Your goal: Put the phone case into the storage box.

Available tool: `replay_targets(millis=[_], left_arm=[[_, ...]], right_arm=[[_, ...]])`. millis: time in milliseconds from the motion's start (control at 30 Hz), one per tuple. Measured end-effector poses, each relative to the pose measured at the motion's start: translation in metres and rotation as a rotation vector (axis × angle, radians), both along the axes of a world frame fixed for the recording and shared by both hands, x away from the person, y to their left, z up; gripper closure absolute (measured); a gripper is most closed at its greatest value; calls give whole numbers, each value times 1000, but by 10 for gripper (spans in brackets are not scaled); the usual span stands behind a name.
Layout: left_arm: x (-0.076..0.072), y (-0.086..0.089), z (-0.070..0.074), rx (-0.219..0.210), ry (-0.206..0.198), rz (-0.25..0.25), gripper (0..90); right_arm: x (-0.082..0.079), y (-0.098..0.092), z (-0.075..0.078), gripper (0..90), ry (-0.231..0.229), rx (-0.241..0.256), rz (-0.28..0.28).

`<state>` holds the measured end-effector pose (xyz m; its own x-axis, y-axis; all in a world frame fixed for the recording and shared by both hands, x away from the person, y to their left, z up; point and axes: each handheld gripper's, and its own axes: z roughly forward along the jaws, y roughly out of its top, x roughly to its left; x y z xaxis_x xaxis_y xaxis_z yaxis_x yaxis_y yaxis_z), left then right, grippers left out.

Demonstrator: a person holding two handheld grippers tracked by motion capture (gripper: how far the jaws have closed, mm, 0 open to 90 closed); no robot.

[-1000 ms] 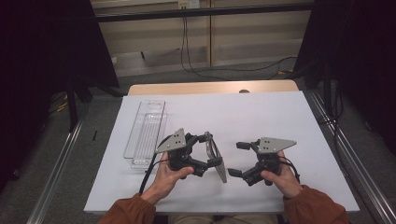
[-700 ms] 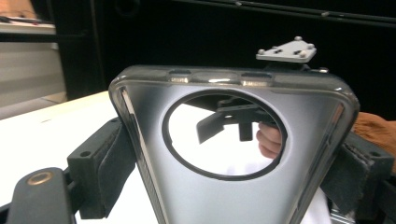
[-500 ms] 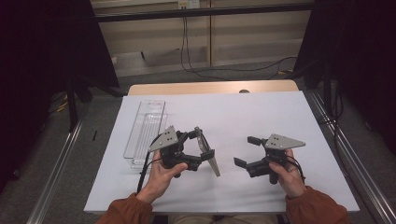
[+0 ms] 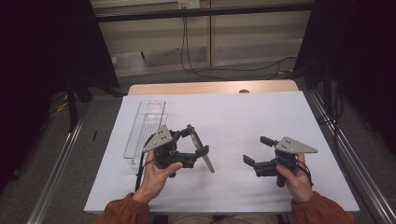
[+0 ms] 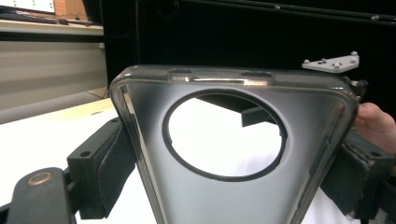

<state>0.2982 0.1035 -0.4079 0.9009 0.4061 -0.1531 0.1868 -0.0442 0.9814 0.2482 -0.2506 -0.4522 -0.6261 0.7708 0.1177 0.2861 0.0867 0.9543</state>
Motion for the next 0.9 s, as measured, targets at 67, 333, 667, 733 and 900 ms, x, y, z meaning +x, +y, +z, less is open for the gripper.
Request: replay_targets(millis=[67,333,667,733,900], left_arm=[[0,1,0,-1,2,12,136],[-1,4,3,15,10,58,135],[1,11,8,26,12,103,135],[0,11,8,12,19,129,135],[1,15,11,27,23,148,135]], right_arm=[[-3,-4,0,11,-7,-8,-12],[-13,-20,-2,5,-26,5,-70],[-29,-34,-4,5,-43,-27,-135],[-31,-38,-5,4,-41,-32,-138],[-37,-43,-6,5,-42,-23,-179]])
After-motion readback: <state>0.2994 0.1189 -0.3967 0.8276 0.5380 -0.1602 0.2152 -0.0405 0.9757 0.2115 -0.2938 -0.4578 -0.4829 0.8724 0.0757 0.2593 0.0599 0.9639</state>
